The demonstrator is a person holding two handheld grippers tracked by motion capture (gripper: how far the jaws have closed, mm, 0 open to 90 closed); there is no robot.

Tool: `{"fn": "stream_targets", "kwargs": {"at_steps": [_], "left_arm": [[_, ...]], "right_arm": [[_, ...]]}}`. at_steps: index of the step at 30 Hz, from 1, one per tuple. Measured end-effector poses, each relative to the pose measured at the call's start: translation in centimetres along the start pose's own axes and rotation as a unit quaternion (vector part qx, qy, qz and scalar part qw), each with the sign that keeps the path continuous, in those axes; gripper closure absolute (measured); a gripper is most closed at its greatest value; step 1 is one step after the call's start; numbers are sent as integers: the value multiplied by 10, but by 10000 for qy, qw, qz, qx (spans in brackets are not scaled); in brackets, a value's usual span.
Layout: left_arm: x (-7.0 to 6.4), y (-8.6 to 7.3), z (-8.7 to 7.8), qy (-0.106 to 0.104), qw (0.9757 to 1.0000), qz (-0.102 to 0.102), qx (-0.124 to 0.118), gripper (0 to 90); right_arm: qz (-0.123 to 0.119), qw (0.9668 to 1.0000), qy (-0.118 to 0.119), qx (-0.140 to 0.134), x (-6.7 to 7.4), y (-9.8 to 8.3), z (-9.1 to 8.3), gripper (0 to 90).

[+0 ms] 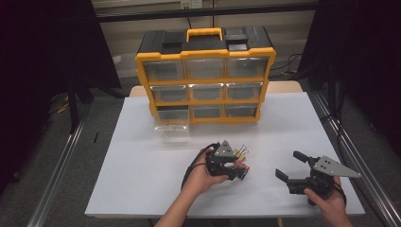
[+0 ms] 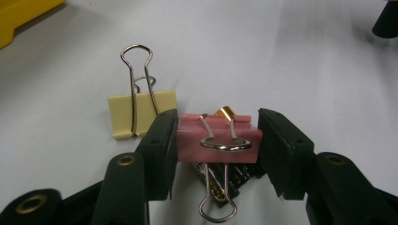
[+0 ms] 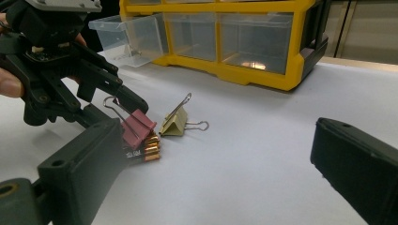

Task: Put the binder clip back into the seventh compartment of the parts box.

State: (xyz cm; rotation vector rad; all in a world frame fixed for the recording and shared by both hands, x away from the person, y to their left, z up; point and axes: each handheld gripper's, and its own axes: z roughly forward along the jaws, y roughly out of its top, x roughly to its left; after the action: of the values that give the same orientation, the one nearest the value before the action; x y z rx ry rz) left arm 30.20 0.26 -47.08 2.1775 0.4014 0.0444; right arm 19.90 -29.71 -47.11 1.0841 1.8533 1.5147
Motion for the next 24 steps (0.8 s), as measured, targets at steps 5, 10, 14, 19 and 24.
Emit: {"fn": "stream_targets", "kwargs": {"at_steps": [5, 10, 14, 19, 24], "left_arm": [[2, 5, -9, -3, 9999, -106, -53, 500], [6, 9, -20, 38, 9998, -190, -13, 500], [10, 10, -28, 17, 9992, -365, -151, 500], [15, 12, -38, 97, 9988, -452, -130, 500], [20, 13, -46, 161, 9984, -533, -116, 500]], "right_arm": [[4, 10000, -14, -6, 0, 0, 0, 26], [-5, 10000, -12, -5, 0, 0, 0, 26], [-5, 10000, 5, 1, 0, 0, 0, 26], [2, 10000, -13, -2, 0, 0, 0, 26], [-19, 10000, -7, -11, 0, 1, 0, 25]]}}
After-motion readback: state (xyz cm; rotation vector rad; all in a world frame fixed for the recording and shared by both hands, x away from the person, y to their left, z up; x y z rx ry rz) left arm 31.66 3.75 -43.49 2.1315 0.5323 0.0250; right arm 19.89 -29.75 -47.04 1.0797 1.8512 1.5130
